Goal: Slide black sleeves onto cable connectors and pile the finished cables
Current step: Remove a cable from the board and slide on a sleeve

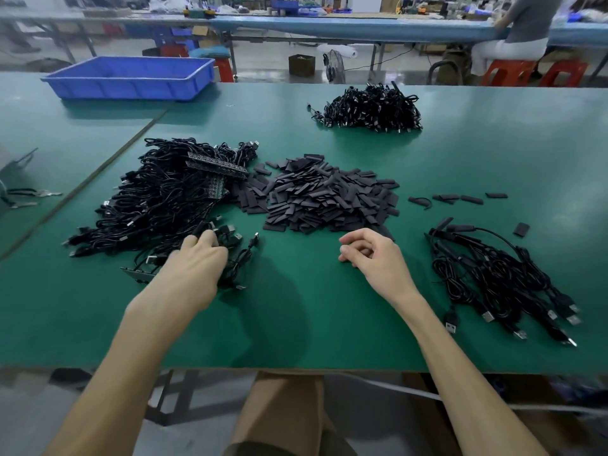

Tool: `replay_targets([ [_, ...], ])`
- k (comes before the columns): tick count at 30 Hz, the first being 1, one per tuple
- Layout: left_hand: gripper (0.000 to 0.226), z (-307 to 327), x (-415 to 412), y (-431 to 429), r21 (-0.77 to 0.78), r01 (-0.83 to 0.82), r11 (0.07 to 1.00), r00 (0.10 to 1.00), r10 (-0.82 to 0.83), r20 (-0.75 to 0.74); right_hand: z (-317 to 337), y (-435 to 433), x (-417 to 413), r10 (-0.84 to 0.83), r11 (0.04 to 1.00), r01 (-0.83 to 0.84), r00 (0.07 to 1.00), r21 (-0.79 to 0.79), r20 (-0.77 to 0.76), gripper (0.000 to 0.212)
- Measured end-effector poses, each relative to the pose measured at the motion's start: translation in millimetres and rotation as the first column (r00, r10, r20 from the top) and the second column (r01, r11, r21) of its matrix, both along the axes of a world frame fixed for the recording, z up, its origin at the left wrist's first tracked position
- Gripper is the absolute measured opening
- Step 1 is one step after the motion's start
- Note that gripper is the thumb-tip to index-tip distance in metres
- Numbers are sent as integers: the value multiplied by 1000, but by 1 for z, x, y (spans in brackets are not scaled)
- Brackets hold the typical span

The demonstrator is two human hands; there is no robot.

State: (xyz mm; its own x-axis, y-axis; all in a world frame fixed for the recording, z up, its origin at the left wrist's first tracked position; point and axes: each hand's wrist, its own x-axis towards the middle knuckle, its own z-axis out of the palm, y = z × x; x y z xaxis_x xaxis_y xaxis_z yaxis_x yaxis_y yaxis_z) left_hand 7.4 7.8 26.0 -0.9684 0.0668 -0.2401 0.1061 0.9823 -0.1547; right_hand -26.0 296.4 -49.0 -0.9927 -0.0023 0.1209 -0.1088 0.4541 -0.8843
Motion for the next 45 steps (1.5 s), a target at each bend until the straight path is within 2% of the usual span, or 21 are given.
replay_targets([
  [5,46,-16,-6,4,150,157,976,982,-138,-132,-1,0,-1,-2,1000,2,1000,9,-9,6],
  [8,54,-23,-11,15,308,217,926,969,-165,-184,-2,1,-2,-5,1000,5,1000,6,-11,6],
  [10,51,-24,-13,26,459,223,860,968,-141,-208,-1,1,-2,-6,1000,6,1000,8,-12,6],
  [12,48,-23,-10,36,640,219,737,972,-111,-206,-2,1,-2,-6,1000,6,1000,12,-17,6],
  [14,52,-20,-6,40,741,256,621,966,-133,-222,-2,1,-1,-4,1000,5,1000,12,-21,6],
  [15,54,-18,-5,38,734,279,619,959,-148,-241,-3,1,-1,-2,1000,3,1000,11,-20,6],
  [16,53,-17,-4,33,696,288,658,955,-147,-256,-3,1,-1,-2,1000,2,1000,9,-20,6],
  [19,43,-13,-5,18,423,212,881,965,-119,-235,-3,2,-2,-5,1000,5,1000,-1,-22,6],
  [21,39,-15,-5,12,332,143,932,976,-76,-206,-3,1,-2,1,1000,-1,1000,-10,-27,6],
  [24,29,-18,-4,15,452,142,881,970,-31,-243,-4,-1,0,3,1000,-3,997,-9,-72,6],
  [26,26,-21,-3,19,512,166,843,962,-24,-272,-2,-5,2,25,999,-20,987,35,-156,4],
  [28,21,-25,-2,25,557,187,809,957,-22,-289,-1,-12,7,98,985,-57,962,164,-253,13],
  [31,14,-31,-3,37,642,194,741,951,18,-309,0,-23,18,251,898,-63,886,434,-391,22],
  [34,15,-35,-5,46,687,201,698,946,45,-322,2,-25,22,319,878,-76,828,473,-460,18],
  [37,20,-38,-5,57,683,254,685,933,13,-359,2,-24,21,365,844,-28,762,536,-534,16],
  [40,18,-39,-6,69,671,287,684,917,8,-400,1,-23,20,378,834,-21,750,551,-544,12],
  [45,12,-40,-2,79,560,317,766,888,-32,-459,1,-21,21,347,862,-21,752,506,-560,11],
])
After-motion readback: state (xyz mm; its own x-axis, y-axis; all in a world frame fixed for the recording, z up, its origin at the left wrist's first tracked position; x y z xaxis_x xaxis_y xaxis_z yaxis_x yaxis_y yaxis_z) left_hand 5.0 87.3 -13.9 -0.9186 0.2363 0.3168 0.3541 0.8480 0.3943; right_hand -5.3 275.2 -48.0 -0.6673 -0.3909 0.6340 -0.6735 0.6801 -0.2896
